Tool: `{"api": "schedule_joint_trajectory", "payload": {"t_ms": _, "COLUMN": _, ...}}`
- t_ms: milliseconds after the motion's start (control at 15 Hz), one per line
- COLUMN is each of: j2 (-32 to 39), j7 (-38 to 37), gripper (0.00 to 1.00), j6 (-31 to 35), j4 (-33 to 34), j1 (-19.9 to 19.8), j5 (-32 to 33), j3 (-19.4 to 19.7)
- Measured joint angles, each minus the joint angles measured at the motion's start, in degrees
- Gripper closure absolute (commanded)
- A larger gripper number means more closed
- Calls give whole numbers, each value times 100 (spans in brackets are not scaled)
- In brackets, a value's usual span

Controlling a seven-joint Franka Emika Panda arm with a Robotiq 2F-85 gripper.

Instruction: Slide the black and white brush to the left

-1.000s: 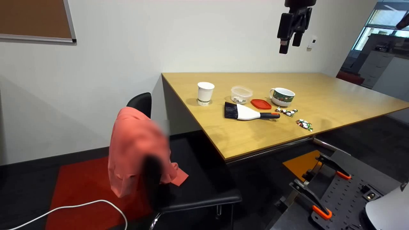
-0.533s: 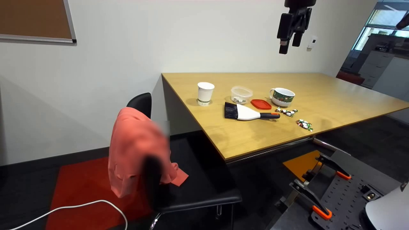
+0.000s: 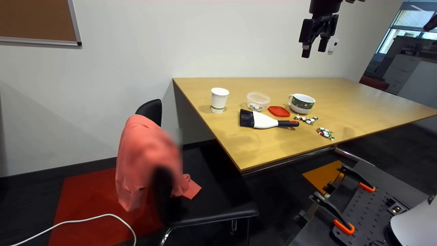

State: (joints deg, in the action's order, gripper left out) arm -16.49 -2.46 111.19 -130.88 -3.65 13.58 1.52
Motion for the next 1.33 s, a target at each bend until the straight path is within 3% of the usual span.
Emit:
{"api": "schedule_joint_trajectory", "payload": {"t_ms": 267, "j2": 427, "j7": 1508, "gripper": 0, "j6": 13, "j4": 251, "j1": -211, "j5": 488, "j3": 564}}
{"api": "schedule_joint_trajectory", "payload": {"t_ms": 467, "j2": 782, "j7": 2959, "gripper": 0, "j6": 241, "j4": 428, "j1": -213, "j5": 520, "j3": 1142}}
{"api": "schedule_joint_trajectory", "payload": {"t_ms": 600, "j2": 934, "j7": 3711, "gripper": 0, "j6": 320, "j4": 488, "j1": -299, "j5": 487, "j3": 1290}}
{"api": "schedule_joint_trajectory", "payload": {"t_ms": 1067, "j2": 973, "j7": 3946, "gripper": 0, "j6": 388, "j4": 501, "j1": -353, "j5": 533, "j3": 1256}}
{"api": "schedule_joint_trajectory", "payload": {"t_ms": 1333, "j2": 1235, "j7": 4544, "gripper": 0, "j6": 1385, "j4": 286, "j1": -566, "j5": 723, "j3": 1359}}
